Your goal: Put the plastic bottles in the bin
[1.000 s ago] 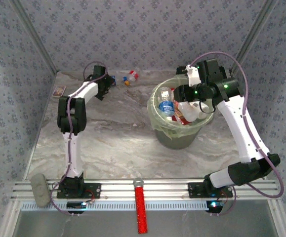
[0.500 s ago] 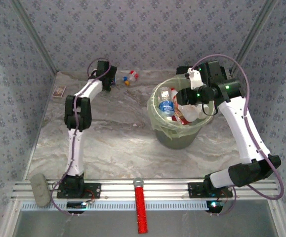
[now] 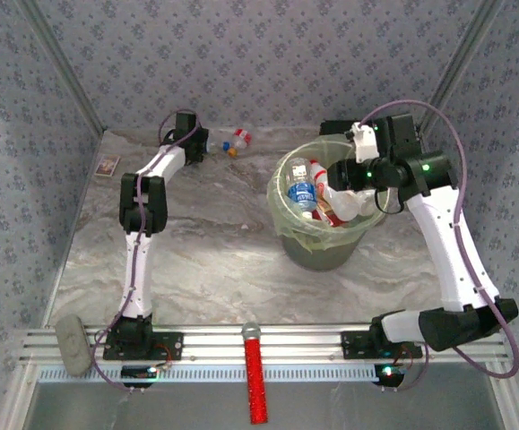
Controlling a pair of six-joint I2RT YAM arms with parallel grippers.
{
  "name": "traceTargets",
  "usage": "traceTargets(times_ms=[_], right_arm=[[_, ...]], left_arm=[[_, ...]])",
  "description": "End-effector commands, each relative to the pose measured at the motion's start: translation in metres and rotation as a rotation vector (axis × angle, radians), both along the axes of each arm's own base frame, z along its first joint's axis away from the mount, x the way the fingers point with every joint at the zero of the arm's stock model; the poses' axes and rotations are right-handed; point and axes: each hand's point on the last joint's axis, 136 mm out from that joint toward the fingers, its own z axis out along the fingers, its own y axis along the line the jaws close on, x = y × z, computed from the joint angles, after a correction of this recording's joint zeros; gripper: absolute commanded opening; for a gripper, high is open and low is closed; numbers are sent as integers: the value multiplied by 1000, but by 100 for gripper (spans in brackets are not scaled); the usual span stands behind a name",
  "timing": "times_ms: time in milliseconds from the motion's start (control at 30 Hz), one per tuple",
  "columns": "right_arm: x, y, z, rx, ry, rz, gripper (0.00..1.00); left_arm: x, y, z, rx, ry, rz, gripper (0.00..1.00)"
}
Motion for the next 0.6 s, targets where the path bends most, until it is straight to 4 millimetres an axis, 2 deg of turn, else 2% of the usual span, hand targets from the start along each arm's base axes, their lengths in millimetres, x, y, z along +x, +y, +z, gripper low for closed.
traceTargets(times_ms=[0, 67, 200, 333, 400, 567], right_arm=[[-2, -3, 6, 6, -22, -9, 56], [-4, -2, 9, 14, -28, -8, 57], [-7, 1, 17, 36, -38, 3, 57], [-12, 12, 31, 71, -66, 40, 57], [-14, 22, 40, 89, -86, 70, 57], [-11, 54, 57, 122, -123, 143, 59]], left_arm=[[-5, 3, -1, -15, 9, 4, 55], [-8, 6, 10, -7, -4, 1, 50], [-22, 9, 36, 5, -55, -17, 49], [-43, 5, 77, -6, -138, -67, 49], [-62, -1, 95, -24, -178, -111, 49], [-120, -24, 163, -39, -321, -264, 48]])
